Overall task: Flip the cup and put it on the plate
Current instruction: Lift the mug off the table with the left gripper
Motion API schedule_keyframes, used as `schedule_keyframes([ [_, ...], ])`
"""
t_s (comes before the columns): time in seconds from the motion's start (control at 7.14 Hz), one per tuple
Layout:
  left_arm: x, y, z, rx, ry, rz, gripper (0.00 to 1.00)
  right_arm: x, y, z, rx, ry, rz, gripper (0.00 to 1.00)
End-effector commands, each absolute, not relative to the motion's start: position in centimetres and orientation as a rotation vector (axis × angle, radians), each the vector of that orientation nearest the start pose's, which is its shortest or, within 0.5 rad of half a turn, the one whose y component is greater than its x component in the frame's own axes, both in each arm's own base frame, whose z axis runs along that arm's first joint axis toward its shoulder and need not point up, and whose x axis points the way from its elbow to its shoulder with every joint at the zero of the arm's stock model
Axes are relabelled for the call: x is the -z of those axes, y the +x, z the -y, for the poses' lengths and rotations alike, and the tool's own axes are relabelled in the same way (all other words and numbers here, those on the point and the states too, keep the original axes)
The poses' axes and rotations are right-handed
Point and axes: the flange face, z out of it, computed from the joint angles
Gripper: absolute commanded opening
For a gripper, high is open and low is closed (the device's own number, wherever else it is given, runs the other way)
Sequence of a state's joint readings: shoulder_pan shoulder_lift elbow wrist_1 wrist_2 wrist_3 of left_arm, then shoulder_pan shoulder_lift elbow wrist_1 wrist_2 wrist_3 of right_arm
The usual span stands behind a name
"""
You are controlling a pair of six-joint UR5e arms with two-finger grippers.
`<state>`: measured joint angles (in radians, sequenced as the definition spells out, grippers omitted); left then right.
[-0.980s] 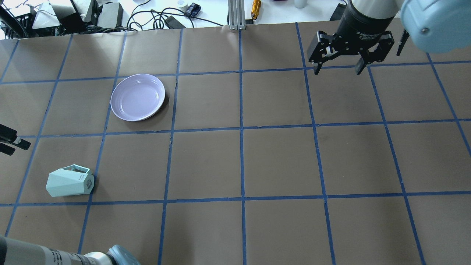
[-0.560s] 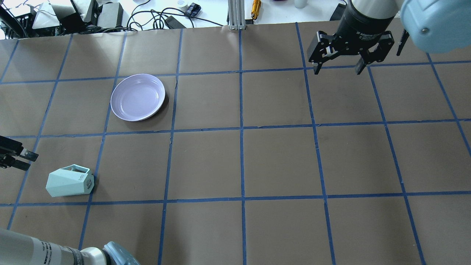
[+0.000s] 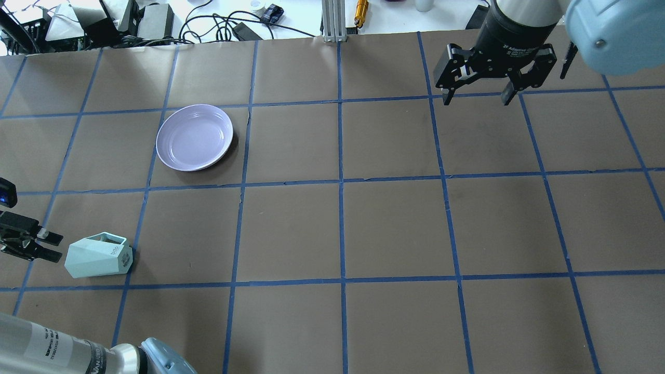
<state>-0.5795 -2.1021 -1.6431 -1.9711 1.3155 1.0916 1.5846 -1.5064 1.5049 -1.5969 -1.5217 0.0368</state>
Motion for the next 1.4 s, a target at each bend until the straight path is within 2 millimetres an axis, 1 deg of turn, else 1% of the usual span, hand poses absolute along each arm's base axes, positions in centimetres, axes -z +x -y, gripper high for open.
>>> schedule_keyframes([
  [0.0, -14.7, 33.7, 40.9, 0.331, 0.008, 2.042, 0.91, -49.1, 14.5, 52.0, 0.041, 0.035, -3.091, 1.0],
  [0.14, -14.3, 33.3, 40.9, 0.308, 0.001, 2.004, 0.89, -49.1, 14.5, 52.0, 0.041, 0.035, -3.091, 1.0],
  [0.28, -13.7, 33.1, 41.2, 0.242, -0.054, 1.977, 0.87, -49.1, 14.5, 52.0, 0.041, 0.035, -3.091, 1.0],
  [0.42, -13.1, 33.1, 41.3, 0.214, -0.087, 1.958, 0.81, -49.1, 14.5, 52.0, 0.041, 0.035, -3.091, 1.0],
  [0.56, -12.8, 32.8, 41.3, 0.205, -0.114, 1.944, 0.48, -49.1, 14.5, 52.0, 0.041, 0.035, -3.091, 1.0],
  [0.7, -12.4, 32.5, 41.0, 0.187, -0.155, 1.899, 0.3, -49.1, 14.5, 52.0, 0.041, 0.035, -3.091, 1.0],
  [0.84, -12.5, 32.4, 40.7, 0.194, -0.151, 1.87, 0.2, -49.0, 14.5, 52.0, 0.038, 0.035, -3.091, 1.0],
  [0.98, -12.7, 32.3, 40.6, 0.198, -0.144, 1.853, 0.12, -49.0, 14.5, 52.0, 0.038, 0.035, -3.091, 1.0],
  [1.12, -12.8, 32.4, 40.6, 0.197, -0.145, 1.854, 0.0, -49.1, 14.5, 52.0, 0.041, 0.035, -3.091, 1.0],
  [1.26, -13.5, 32.3, 40.6, 0.199, -0.141, 1.85, 0.0, -49.1, 14.5, 52.0, 0.041, 0.035, -3.091, 1.0],
])
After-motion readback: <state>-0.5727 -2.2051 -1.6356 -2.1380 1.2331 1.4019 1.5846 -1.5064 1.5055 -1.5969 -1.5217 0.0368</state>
